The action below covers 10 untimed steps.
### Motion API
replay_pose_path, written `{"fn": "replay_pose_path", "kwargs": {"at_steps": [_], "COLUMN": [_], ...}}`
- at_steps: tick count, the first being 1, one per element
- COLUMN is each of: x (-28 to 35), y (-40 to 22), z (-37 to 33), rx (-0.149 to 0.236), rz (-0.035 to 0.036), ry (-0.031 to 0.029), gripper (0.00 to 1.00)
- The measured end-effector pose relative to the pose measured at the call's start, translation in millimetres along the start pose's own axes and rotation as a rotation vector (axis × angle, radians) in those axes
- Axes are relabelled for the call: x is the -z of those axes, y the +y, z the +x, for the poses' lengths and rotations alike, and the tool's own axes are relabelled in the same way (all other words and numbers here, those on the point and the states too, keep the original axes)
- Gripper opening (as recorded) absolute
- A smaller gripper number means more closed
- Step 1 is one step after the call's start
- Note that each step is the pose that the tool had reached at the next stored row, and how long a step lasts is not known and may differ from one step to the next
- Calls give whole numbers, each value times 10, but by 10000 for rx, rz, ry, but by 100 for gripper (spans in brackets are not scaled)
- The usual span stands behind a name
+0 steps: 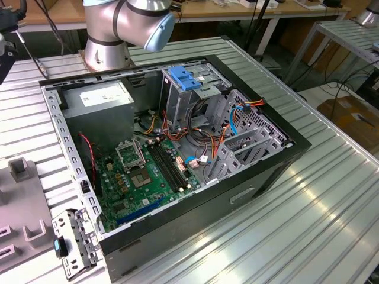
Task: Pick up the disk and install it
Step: 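Reach for the disk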
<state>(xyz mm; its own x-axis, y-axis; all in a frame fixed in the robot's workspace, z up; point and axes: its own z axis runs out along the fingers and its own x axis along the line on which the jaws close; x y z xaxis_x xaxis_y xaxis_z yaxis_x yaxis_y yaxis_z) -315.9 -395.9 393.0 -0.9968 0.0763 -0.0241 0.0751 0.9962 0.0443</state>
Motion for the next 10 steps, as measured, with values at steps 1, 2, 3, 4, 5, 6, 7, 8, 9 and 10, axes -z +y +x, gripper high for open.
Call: {"fn": "replay_pose_path", "kwargs": {"at_steps": [1, 2, 3, 4, 5, 6, 7, 8, 9, 10], "x": [0, 0, 0, 1, 1, 1, 1, 2, 2, 2], "y": [1, 3, 6, 9, 15, 31, 39, 46, 52, 58], "z": [11, 22, 35, 46, 68, 105, 131, 161, 192, 228], "rx": [0, 1, 1, 1, 1, 1, 0, -1, 0, 1], "rz": [0, 0, 0, 0, 0, 0, 0, 0, 1, 0], "ry": [0, 0, 0, 0, 0, 0, 0, 1, 0, 1], "gripper": [11, 11, 11, 11, 11, 11, 11, 11, 11, 11]}}
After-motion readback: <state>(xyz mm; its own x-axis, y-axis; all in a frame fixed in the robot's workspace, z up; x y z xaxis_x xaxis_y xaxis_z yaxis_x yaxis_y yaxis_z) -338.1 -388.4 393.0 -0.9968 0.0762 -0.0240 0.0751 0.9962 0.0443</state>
